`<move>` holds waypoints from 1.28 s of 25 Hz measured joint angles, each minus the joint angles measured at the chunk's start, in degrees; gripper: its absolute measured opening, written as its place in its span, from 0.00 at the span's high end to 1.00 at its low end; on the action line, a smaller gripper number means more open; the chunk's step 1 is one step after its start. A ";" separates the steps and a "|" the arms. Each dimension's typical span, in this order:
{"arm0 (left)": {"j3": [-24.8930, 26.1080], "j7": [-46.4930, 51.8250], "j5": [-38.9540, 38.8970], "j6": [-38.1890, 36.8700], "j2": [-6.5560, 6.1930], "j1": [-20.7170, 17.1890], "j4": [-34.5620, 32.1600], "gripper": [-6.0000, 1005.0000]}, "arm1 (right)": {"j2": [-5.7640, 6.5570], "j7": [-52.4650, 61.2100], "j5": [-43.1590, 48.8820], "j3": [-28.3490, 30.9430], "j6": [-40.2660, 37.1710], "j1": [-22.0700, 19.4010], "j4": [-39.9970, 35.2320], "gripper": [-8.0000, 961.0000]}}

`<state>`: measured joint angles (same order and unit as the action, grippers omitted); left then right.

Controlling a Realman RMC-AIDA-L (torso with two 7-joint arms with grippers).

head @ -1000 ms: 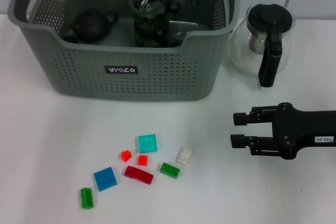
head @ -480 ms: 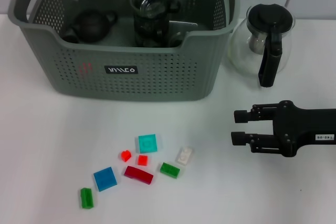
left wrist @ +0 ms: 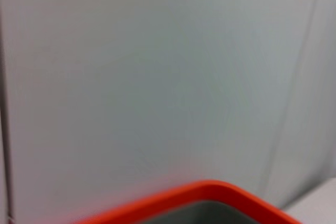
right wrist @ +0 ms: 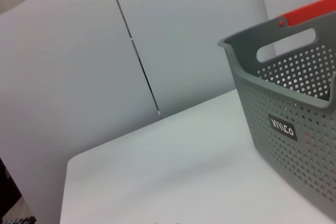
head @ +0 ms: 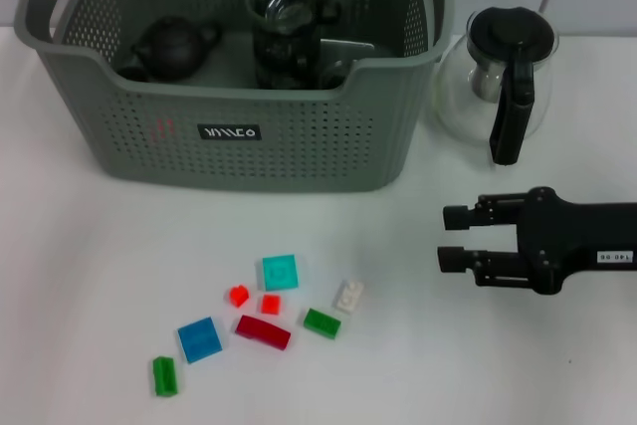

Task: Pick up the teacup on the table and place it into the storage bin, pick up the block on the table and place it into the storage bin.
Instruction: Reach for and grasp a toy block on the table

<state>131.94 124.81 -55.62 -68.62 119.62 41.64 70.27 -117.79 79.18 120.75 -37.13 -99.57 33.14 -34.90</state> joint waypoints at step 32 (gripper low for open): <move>-21.28 -8.74 28.64 -38.26 5.03 -14.42 18.69 0.24 | 0.01 -0.13 0.45 -0.49 0.13 -0.88 0.18 0.38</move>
<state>110.66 116.07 -26.97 -106.89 124.65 27.21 88.96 -117.77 79.05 121.20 -37.62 -99.44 32.25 -34.71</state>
